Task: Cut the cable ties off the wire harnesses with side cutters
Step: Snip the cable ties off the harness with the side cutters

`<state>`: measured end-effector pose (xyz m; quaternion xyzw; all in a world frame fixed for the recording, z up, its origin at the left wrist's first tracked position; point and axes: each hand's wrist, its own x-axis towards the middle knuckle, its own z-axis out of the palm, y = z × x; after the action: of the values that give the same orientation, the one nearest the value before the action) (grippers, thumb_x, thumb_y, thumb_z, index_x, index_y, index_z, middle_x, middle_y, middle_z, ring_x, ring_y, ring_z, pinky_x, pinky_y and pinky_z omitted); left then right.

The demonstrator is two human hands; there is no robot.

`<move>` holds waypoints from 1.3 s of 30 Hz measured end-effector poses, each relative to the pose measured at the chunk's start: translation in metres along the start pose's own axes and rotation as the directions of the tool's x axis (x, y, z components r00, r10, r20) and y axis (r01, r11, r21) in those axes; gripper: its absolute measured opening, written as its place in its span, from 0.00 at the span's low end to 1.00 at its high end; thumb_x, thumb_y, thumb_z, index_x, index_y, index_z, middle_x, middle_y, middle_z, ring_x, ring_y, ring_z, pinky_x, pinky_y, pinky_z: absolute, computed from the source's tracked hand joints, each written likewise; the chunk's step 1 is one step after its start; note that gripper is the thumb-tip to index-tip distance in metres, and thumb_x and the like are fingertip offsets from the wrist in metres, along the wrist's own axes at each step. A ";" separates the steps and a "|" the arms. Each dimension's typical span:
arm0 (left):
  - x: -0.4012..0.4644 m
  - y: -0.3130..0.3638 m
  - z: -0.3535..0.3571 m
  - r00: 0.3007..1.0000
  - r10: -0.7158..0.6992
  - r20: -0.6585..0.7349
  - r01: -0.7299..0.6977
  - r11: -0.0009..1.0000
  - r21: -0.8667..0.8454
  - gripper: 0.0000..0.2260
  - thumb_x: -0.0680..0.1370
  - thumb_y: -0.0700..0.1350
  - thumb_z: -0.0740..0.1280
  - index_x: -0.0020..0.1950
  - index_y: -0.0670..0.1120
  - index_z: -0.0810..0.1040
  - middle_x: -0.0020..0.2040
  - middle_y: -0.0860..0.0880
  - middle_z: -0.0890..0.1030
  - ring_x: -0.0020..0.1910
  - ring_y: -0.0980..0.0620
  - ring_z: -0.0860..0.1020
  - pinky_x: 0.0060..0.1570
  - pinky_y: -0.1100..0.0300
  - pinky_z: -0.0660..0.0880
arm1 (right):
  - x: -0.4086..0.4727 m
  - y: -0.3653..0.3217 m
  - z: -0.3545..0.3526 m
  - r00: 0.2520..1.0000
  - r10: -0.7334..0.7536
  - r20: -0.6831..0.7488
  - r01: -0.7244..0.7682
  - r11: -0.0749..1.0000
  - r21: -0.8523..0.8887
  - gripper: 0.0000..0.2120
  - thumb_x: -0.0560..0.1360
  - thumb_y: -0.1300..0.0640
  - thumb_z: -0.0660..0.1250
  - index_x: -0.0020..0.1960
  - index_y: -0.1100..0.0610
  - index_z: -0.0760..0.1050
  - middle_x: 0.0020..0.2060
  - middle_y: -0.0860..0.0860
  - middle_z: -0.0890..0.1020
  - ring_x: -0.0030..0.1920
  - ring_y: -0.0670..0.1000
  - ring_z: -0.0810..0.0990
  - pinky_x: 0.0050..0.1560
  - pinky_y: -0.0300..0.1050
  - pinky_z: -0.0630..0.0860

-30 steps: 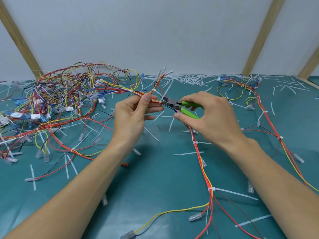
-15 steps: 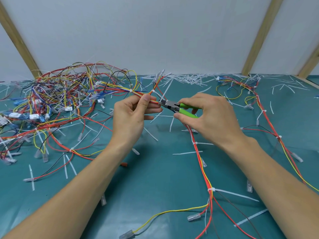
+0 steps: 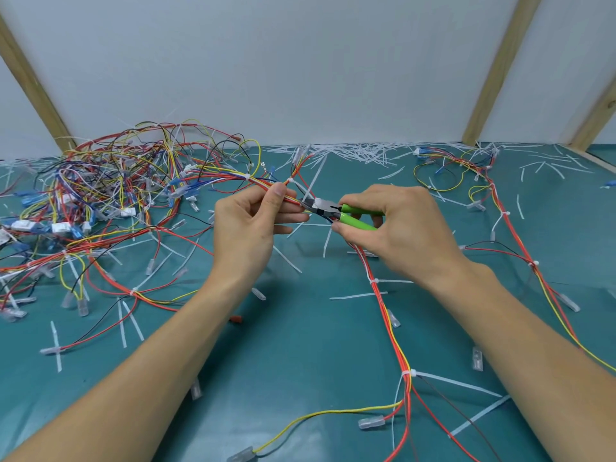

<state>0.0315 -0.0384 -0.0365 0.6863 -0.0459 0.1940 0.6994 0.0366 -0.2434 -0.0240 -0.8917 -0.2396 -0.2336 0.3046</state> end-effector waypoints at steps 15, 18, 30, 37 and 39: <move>0.001 -0.001 0.000 1.000 -0.006 -0.004 0.006 1.000 -0.005 0.12 0.84 0.44 0.63 0.47 0.40 0.82 0.37 0.47 0.86 0.39 0.49 0.86 0.35 0.62 0.80 | 0.001 0.000 0.000 1.000 -0.003 0.011 0.003 1.000 -0.015 0.06 0.73 0.47 0.77 0.48 0.47 0.86 0.30 0.37 0.73 0.32 0.42 0.71 0.38 0.46 0.63; 0.000 -0.001 0.000 1.000 -0.003 -0.003 0.003 1.000 -0.005 0.11 0.84 0.45 0.63 0.47 0.41 0.82 0.37 0.47 0.86 0.39 0.49 0.86 0.35 0.62 0.80 | 0.001 0.000 -0.001 1.000 -0.006 0.013 0.006 1.000 -0.019 0.06 0.73 0.47 0.76 0.48 0.47 0.86 0.29 0.38 0.73 0.33 0.43 0.71 0.37 0.46 0.64; 0.000 -0.001 0.000 1.000 -0.005 -0.006 0.005 1.000 -0.011 0.12 0.84 0.44 0.63 0.47 0.40 0.82 0.37 0.46 0.86 0.39 0.48 0.86 0.35 0.62 0.80 | 0.001 0.000 0.000 1.000 -0.018 0.018 0.018 1.000 -0.010 0.06 0.73 0.47 0.76 0.46 0.48 0.85 0.31 0.40 0.75 0.33 0.45 0.71 0.37 0.47 0.65; 0.000 0.000 0.000 1.000 -0.007 -0.008 0.007 1.000 -0.006 0.12 0.84 0.44 0.63 0.47 0.39 0.82 0.37 0.46 0.86 0.39 0.48 0.86 0.35 0.61 0.81 | 0.001 -0.001 -0.002 0.999 -0.020 0.025 0.020 1.000 -0.013 0.06 0.73 0.47 0.76 0.44 0.48 0.84 0.29 0.40 0.73 0.33 0.45 0.71 0.37 0.46 0.63; 0.000 0.000 0.001 1.000 -0.009 -0.009 0.009 1.000 -0.007 0.12 0.84 0.44 0.63 0.48 0.38 0.82 0.37 0.46 0.86 0.39 0.48 0.86 0.35 0.61 0.81 | 0.000 -0.002 -0.002 0.999 -0.020 0.028 0.020 1.000 -0.013 0.06 0.73 0.47 0.76 0.44 0.48 0.84 0.28 0.40 0.73 0.33 0.45 0.70 0.37 0.46 0.63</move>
<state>0.0312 -0.0392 -0.0364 0.6833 -0.0404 0.1940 0.7027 0.0355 -0.2433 -0.0218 -0.8945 -0.2511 -0.2257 0.2931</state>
